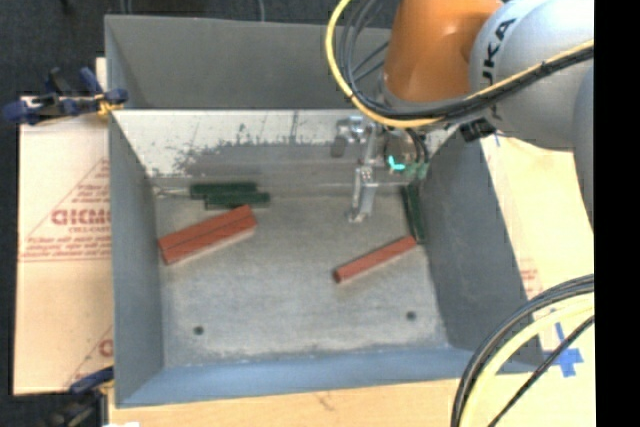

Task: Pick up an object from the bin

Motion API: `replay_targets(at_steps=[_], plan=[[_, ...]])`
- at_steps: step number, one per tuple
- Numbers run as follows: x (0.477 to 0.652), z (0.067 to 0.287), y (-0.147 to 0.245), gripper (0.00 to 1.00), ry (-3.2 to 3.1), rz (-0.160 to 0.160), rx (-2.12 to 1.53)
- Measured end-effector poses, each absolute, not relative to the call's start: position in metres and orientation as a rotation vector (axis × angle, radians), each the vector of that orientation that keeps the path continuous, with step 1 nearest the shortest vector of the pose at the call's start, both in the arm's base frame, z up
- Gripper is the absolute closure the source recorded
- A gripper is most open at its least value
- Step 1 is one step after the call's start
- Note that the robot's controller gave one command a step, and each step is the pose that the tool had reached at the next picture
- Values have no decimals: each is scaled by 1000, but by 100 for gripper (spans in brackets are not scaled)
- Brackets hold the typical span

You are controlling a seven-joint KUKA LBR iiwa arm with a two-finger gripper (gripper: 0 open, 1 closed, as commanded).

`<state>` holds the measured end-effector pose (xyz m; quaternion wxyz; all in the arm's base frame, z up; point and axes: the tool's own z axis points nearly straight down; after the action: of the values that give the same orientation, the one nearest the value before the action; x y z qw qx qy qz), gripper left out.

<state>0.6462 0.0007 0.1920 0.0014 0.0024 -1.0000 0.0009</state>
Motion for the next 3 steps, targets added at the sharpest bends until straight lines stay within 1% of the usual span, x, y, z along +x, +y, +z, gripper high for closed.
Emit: replay_targets(at_steps=[1,2,3], plan=[[648,197,1,0,-3147,3,7],[622,138,-53,0,-3149,2,109],[612,95,-95,0,-3137,5,151]])
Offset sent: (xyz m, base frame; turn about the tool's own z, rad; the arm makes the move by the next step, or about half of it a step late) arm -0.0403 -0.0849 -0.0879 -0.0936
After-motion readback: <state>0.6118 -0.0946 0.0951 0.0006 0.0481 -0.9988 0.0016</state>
